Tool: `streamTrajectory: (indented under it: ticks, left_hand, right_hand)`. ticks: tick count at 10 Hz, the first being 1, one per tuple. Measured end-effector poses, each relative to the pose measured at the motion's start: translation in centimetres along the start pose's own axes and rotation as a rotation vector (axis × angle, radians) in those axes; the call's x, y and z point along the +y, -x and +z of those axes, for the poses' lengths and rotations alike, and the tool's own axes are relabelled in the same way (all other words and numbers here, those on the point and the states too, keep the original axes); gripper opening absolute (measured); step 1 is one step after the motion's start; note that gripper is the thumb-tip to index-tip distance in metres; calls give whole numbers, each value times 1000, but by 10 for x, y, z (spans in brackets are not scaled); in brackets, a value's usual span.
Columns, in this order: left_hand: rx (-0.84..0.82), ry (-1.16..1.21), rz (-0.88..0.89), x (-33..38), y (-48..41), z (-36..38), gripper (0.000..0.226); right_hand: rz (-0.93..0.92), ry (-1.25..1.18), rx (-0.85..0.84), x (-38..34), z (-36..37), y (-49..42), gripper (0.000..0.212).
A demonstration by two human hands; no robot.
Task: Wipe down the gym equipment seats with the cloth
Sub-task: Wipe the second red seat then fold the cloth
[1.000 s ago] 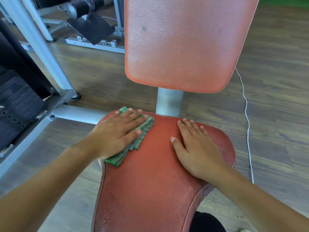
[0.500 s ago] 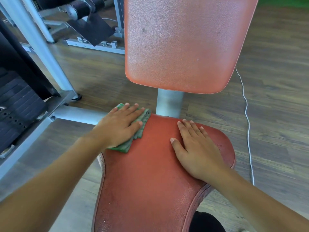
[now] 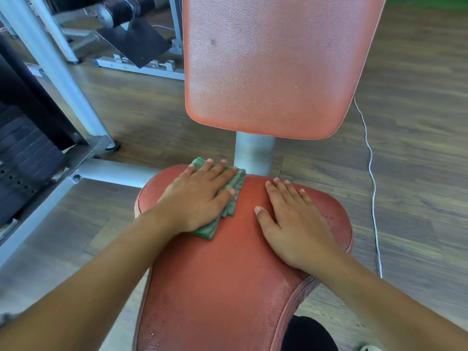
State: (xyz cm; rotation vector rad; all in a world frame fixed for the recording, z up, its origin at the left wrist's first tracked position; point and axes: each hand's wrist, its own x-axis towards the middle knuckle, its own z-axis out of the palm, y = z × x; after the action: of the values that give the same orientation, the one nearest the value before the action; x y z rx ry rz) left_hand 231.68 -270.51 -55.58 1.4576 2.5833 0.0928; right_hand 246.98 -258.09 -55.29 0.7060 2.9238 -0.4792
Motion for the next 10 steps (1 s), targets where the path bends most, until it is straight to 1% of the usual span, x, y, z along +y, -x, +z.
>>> streamTrajectory:
  ticks: [1, 2, 3, 4, 5, 6, 7, 8, 9, 10]
  left_hand:
    - [-3, 53, 98, -2, 27, 1, 82]
    - [6, 54, 7, -25, 29, -3, 84]
    - [-9, 13, -106, -25, 0, -3, 78]
    - [-3, -17, -50, 1, -9, -1, 74]
    - [19, 35, 79, 14, 23, 2, 78]
    - [30, 132, 114, 2, 55, 0, 78]
    - [46, 133, 16, -26, 46, -2, 82]
    - [40, 59, -127, -39, 4, -1, 86]
    - [30, -13, -78, -20, -33, 2, 75]
    - [16, 8, 68, -5, -40, 6, 71]
  right_hand:
    - [-4, 1, -4, 1, 1, 0, 63]
    - [-7, -13, -2, 2, 1, 1, 63]
    - [-6, -13, -2, 2, 0, 1, 63]
    - [-6, -7, 4, 1, 0, 1, 63]
    - [-8, -3, 3, 2, 1, 1, 63]
    - [-8, -6, -1, 2, 0, 1, 63]
    - [-8, -11, -1, 1, 0, 2, 63]
    - [-9, -3, 0, 1, 0, 2, 63]
    - [-10, 11, -6, 0, -1, 2, 63]
    - [-22, 7, -12, 0, -4, 1, 63]
